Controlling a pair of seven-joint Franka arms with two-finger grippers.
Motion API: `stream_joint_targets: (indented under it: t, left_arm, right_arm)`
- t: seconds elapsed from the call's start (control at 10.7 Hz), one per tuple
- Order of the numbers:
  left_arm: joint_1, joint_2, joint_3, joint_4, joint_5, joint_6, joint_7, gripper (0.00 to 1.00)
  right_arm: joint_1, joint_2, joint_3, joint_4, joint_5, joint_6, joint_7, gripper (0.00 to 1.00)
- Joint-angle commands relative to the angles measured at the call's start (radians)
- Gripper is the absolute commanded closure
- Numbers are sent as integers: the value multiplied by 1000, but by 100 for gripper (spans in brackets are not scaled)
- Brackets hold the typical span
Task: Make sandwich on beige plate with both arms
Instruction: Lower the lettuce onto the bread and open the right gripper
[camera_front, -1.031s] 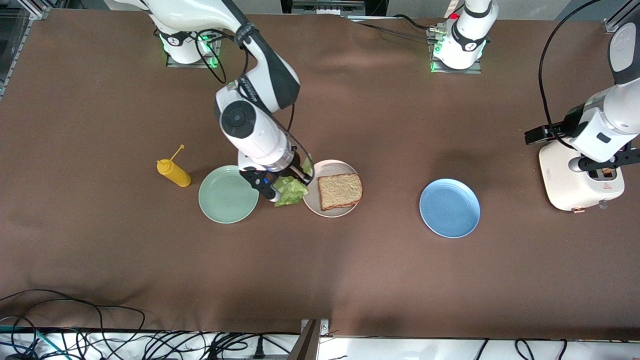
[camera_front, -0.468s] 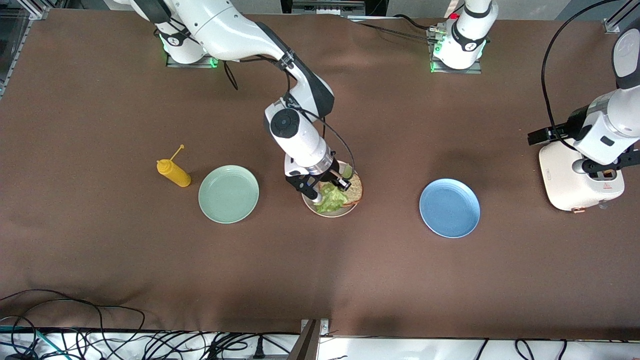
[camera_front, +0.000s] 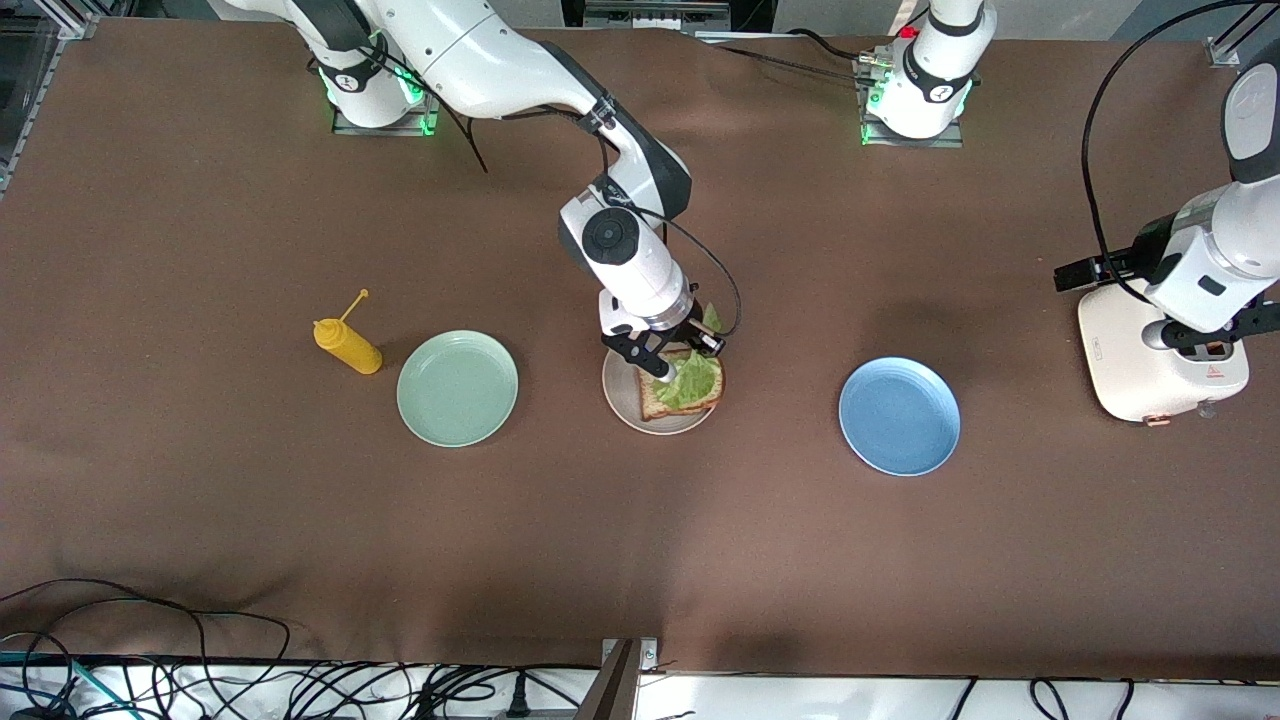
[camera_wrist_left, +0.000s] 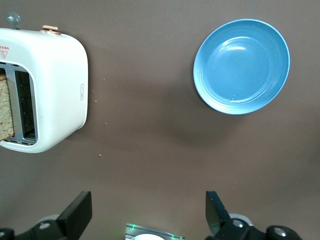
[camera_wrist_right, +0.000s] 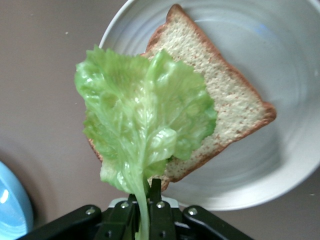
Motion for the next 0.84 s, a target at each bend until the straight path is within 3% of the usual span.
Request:
stream_joint_targets:
  t: [0.0,0.37,0.47,0.56,0.75]
  left_arm:
    - [14,-5,-6,-5,-22,-8,24,0]
    - [14,-5,-6,-3,-22,-8,24,0]
    - [14,-5,-6,-3,-23,-8,24,0]
    - [14,-5,-6,-3,-22,-8,24,0]
    - [14,-5,-6,-3,-23,-9,24,0]
  right_arm:
    - [-5,6,-45,74,0,-156,-9,90]
    - [0,12,-69,105,-13,-214,-6,87]
    - [5,13,-69,103,-13,-211,-3,75]
    - [8,13,-69,103,-20,-212,-3,1]
    - [9,13,-69,103,-107,-212,-4,0]
